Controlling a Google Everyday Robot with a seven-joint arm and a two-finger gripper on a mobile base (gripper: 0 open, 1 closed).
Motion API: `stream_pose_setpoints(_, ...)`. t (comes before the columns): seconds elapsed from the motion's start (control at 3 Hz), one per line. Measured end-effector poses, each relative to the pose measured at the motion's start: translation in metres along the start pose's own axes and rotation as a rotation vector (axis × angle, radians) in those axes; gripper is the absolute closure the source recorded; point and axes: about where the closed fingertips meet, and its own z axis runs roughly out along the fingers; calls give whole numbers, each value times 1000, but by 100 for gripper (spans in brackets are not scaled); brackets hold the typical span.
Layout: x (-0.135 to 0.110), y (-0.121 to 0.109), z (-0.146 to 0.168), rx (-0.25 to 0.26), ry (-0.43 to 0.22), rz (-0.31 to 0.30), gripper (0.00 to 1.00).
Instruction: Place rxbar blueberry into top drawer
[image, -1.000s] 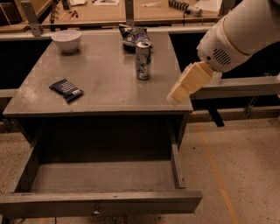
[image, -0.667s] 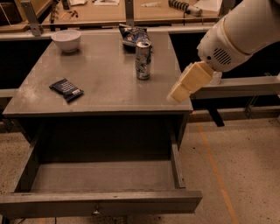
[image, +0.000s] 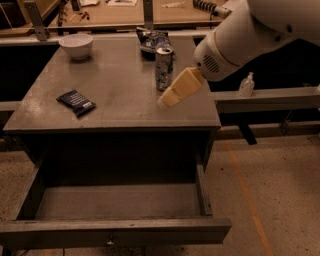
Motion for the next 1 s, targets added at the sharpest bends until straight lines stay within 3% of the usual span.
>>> stream_pose_setpoints(0.67, -69, 11, 103, -13, -14, 127, 0)
stream_pose_setpoints(1.0, -104, 36, 130, -73, -32, 151, 0)
